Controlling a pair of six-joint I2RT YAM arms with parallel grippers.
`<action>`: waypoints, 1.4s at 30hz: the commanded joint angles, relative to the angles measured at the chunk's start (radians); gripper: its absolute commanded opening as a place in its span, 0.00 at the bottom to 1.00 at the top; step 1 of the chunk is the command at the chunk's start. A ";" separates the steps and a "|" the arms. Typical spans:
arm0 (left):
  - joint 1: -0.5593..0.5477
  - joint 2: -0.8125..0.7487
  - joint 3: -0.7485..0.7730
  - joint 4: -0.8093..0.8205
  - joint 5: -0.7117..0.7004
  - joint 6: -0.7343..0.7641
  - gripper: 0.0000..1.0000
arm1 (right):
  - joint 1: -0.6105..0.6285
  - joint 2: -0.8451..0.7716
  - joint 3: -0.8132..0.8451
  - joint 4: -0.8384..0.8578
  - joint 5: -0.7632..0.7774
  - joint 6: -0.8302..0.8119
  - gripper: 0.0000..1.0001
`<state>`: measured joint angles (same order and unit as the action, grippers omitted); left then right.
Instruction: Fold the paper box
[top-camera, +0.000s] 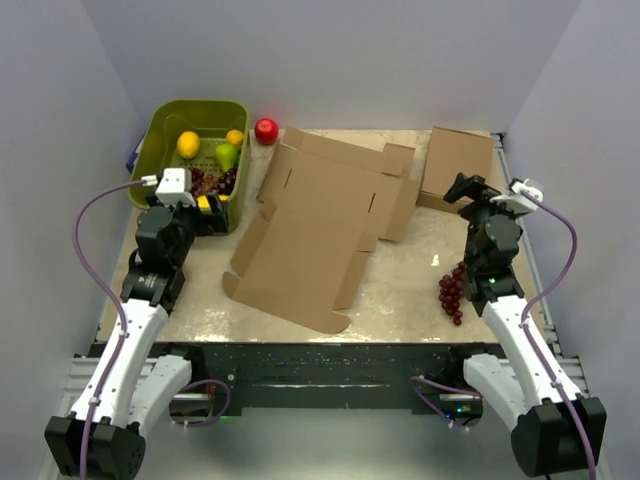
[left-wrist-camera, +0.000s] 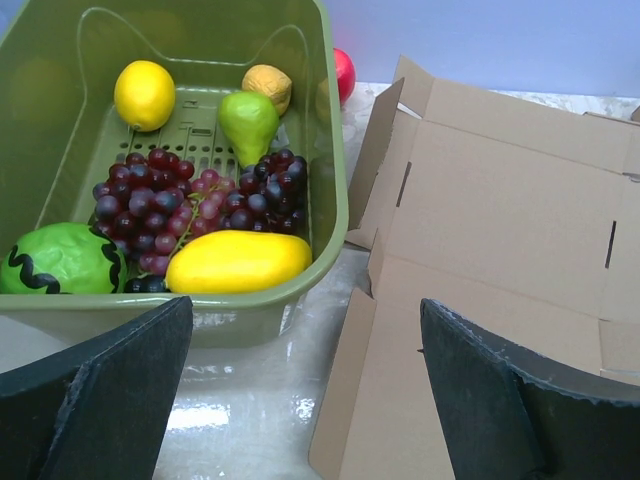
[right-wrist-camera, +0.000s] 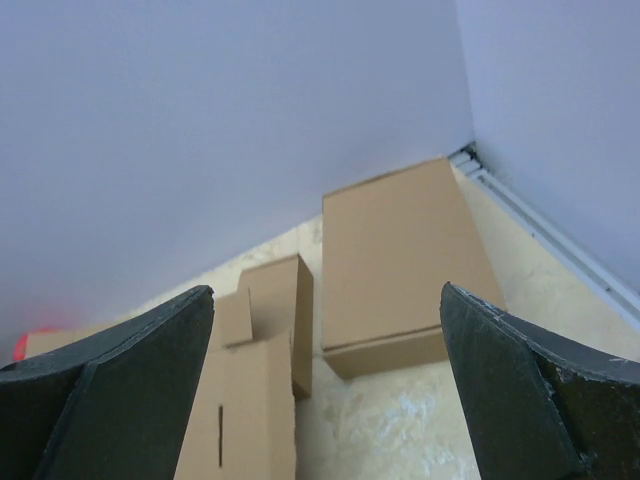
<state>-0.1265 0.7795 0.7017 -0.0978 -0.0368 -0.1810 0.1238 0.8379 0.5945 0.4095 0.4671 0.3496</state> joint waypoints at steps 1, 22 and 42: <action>0.004 0.046 0.094 0.036 -0.017 -0.041 1.00 | 0.002 0.030 0.077 -0.098 -0.180 -0.047 0.99; -0.102 0.523 0.388 0.147 0.380 0.043 0.93 | -0.001 0.573 0.344 -0.517 -0.381 0.057 0.90; -0.251 0.531 0.354 0.129 0.308 0.080 0.93 | -0.035 0.773 0.258 -0.175 -0.722 0.081 0.70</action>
<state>-0.3748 1.3590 1.0649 -0.0090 0.3065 -0.1326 0.1028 1.6009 0.8608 0.0952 -0.1509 0.4068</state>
